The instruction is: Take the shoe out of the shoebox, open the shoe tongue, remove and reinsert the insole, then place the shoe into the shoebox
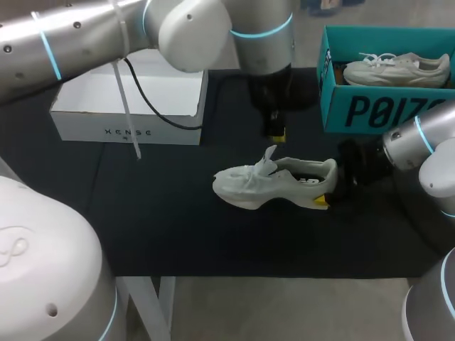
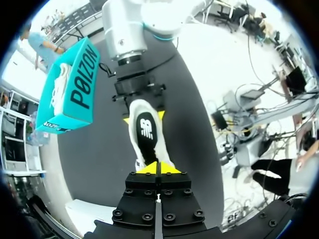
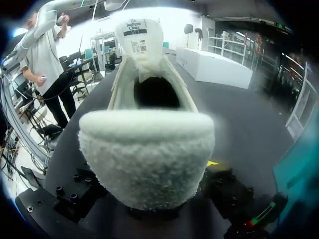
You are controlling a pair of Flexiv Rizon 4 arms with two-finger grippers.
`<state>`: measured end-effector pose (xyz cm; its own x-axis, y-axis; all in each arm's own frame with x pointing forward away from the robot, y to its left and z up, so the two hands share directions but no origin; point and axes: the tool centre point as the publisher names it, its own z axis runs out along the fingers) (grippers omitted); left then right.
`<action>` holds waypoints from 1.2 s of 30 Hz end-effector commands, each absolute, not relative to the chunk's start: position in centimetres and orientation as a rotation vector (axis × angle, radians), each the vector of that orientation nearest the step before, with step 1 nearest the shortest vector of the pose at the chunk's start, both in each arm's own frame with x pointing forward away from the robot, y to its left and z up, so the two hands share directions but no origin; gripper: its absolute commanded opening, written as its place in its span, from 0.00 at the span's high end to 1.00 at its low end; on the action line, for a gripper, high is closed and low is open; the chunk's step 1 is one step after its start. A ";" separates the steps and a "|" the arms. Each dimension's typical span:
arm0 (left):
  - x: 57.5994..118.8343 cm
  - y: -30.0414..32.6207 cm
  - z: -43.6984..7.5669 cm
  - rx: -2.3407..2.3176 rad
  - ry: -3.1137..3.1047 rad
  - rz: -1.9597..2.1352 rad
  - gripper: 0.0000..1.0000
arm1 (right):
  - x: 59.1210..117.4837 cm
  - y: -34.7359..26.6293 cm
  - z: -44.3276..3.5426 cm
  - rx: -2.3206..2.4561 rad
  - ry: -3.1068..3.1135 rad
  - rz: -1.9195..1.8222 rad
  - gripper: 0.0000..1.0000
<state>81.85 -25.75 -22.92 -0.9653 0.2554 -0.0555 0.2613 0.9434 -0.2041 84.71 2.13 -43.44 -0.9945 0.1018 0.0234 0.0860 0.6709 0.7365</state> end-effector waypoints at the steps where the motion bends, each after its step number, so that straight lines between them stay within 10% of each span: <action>1: 81.8 -26.1 -23.8 0.449 3.068 -0.356 1.00 | 84.9 2.1 -44.1 0.162 2.855 1.253 1.00; 36: 83.3 -29.3 -31.2 0.475 3.118 -0.412 1.00 | 84.9 2.1 -44.1 0.162 2.855 1.253 1.00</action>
<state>82.76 -27.89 -30.59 -0.9523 0.3047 -0.0134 0.2961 0.9130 -0.2806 84.71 2.12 -43.43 -0.9945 0.1017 0.0233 0.0859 0.6710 0.7365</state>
